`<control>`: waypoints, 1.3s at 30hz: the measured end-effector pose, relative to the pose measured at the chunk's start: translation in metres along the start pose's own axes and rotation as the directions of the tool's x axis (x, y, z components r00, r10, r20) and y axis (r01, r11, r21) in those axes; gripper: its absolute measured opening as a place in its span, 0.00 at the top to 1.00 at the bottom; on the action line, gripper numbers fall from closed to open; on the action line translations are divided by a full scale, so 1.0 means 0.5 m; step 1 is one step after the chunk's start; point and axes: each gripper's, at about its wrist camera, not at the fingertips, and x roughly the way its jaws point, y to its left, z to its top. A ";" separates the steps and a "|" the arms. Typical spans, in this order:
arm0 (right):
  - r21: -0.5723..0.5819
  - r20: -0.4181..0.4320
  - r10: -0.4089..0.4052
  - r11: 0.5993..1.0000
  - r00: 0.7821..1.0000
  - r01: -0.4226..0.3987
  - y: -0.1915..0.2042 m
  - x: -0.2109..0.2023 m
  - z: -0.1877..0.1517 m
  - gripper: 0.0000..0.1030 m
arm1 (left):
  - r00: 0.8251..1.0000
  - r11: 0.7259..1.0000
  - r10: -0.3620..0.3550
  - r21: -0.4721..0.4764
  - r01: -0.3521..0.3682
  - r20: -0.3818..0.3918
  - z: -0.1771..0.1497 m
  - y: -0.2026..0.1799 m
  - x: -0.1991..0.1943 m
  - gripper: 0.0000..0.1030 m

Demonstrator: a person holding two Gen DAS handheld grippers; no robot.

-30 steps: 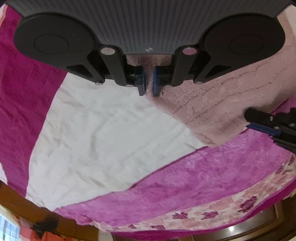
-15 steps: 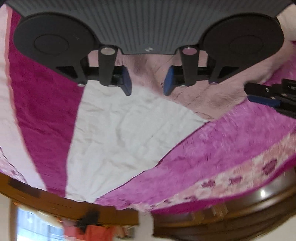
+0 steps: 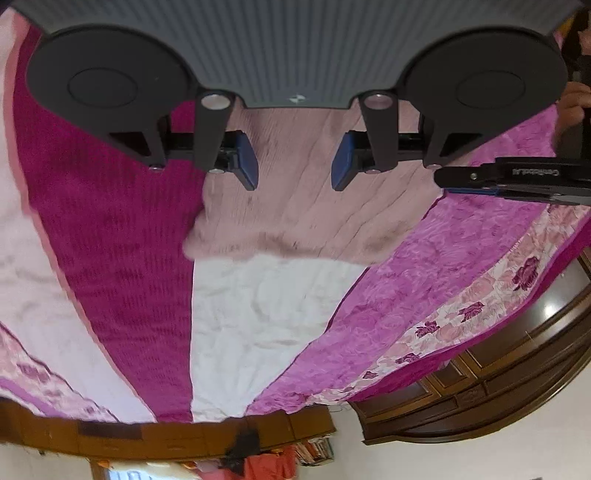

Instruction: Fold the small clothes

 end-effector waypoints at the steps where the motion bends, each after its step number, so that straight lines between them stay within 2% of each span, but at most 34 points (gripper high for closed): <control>1: 0.007 -0.008 0.002 1.000 1.000 -0.002 0.004 -0.003 -0.010 0.47 | 1.000 1.000 0.000 0.003 0.000 0.000 -0.004 -0.001 -0.003 0.72; 4: 0.045 -0.016 0.001 0.999 1.000 0.000 0.015 -0.005 -0.044 0.45 | 1.000 1.000 0.010 0.002 -0.010 -0.014 -0.014 0.002 -0.002 0.72; 8: 0.055 0.020 -0.023 0.998 1.000 0.022 0.033 0.007 -0.072 0.42 | 0.999 0.999 0.040 -0.015 -0.041 -0.037 -0.029 0.014 0.012 0.72; 11: 0.091 0.029 0.011 0.996 1.000 -0.013 0.040 0.020 -0.090 0.39 | 0.997 0.998 0.066 -0.016 -0.066 -0.033 -0.041 0.020 0.018 0.70; 13: 0.089 0.030 0.031 0.995 0.999 -0.034 0.049 0.032 -0.098 0.39 | 0.996 0.996 0.087 -0.015 -0.087 -0.027 -0.050 0.023 0.020 0.68; 16: 0.053 0.053 0.000 0.999 0.999 -0.003 0.069 0.038 -0.110 0.39 | 0.994 0.994 0.105 -0.036 -0.106 -0.027 -0.059 0.033 0.021 0.62; 23: 0.129 0.096 -0.025 0.992 0.995 0.013 0.073 0.007 -0.105 0.38 | 0.995 0.995 0.098 -0.026 -0.098 -0.005 -0.060 0.014 -0.011 0.64; 26: 0.145 0.100 -0.037 0.989 0.994 0.022 0.078 -0.014 -0.107 0.33 | 0.997 0.996 0.081 -0.022 -0.081 -0.003 -0.066 -0.001 -0.026 0.63; 27: 0.147 0.103 -0.039 0.989 0.994 0.024 0.082 -0.023 -0.112 0.33 | 0.997 0.997 0.078 -0.024 -0.078 -0.001 -0.068 -0.006 -0.031 0.62; 29: 0.140 0.101 -0.050 0.989 0.994 0.036 0.091 -0.033 -0.120 0.33 | 0.997 0.996 0.082 -0.022 -0.082 0.008 -0.075 -0.018 -0.041 0.47; 31: 0.126 0.097 -0.072 0.990 0.993 0.060 0.099 -0.044 -0.132 0.33 | 0.996 0.996 0.090 -0.020 -0.089 0.021 -0.084 -0.028 -0.050 0.40; 36: 0.104 0.070 -0.131 0.987 0.989 0.123 0.109 -0.056 -0.167 0.31 | 0.991 0.991 0.130 0.009 -0.130 0.031 -0.107 -0.055 -0.053 0.37; 39: 0.096 0.064 -0.160 0.983 0.985 0.154 0.110 -0.057 -0.181 0.20 | 0.985 0.985 0.171 0.022 -0.171 0.025 -0.121 -0.067 -0.046 0.37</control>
